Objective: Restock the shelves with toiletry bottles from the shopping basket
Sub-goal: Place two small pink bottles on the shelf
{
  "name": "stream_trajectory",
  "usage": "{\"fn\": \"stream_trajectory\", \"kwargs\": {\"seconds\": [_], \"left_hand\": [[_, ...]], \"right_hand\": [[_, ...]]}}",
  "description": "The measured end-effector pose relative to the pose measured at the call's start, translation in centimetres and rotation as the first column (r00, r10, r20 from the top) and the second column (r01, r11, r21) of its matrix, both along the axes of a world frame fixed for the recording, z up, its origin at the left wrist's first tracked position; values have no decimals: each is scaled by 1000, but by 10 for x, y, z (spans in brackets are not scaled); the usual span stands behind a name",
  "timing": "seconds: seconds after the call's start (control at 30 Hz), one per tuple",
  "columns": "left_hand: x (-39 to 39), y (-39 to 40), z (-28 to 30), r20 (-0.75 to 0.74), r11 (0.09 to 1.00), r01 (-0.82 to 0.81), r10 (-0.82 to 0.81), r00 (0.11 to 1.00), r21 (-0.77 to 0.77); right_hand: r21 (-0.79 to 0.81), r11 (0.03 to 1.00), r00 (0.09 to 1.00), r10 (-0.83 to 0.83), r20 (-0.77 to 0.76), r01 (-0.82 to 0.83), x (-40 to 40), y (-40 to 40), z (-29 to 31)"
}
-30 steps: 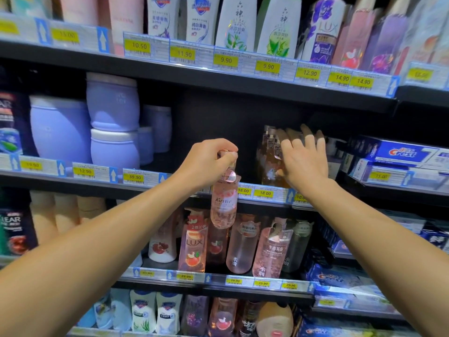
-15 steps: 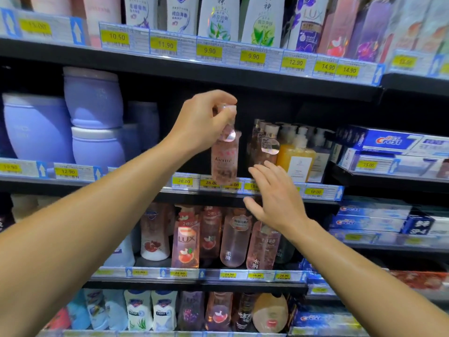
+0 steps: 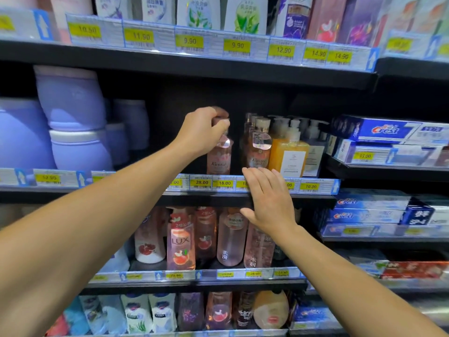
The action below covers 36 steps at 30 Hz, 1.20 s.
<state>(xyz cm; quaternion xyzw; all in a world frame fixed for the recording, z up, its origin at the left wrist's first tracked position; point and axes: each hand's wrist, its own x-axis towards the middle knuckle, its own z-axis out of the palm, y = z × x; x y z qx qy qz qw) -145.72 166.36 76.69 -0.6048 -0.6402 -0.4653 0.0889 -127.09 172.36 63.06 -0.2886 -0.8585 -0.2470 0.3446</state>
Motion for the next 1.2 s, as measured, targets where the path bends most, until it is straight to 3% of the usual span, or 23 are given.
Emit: {"fn": "stream_trajectory", "kwargs": {"seconds": [0.17,0.4,0.87,1.2], "left_hand": [[-3,-7,-2,-51,998,41,-43,998,-45],[-24,-27,-25,-11,974,160,-164,986,-161],[-5,31,-38,-57,986,-44,35,998,-160],[-5,64,-34,104,964,-73,103,989,-254]], "right_hand": [[14,1000,1000,12,-28,-12,-1,1,-2],[37,999,999,11,-52,-10,-2,3,-5],[57,998,997,24,-74,-19,-3,8,-9],[62,998,996,28,-85,-23,-2,7,-8]]}}
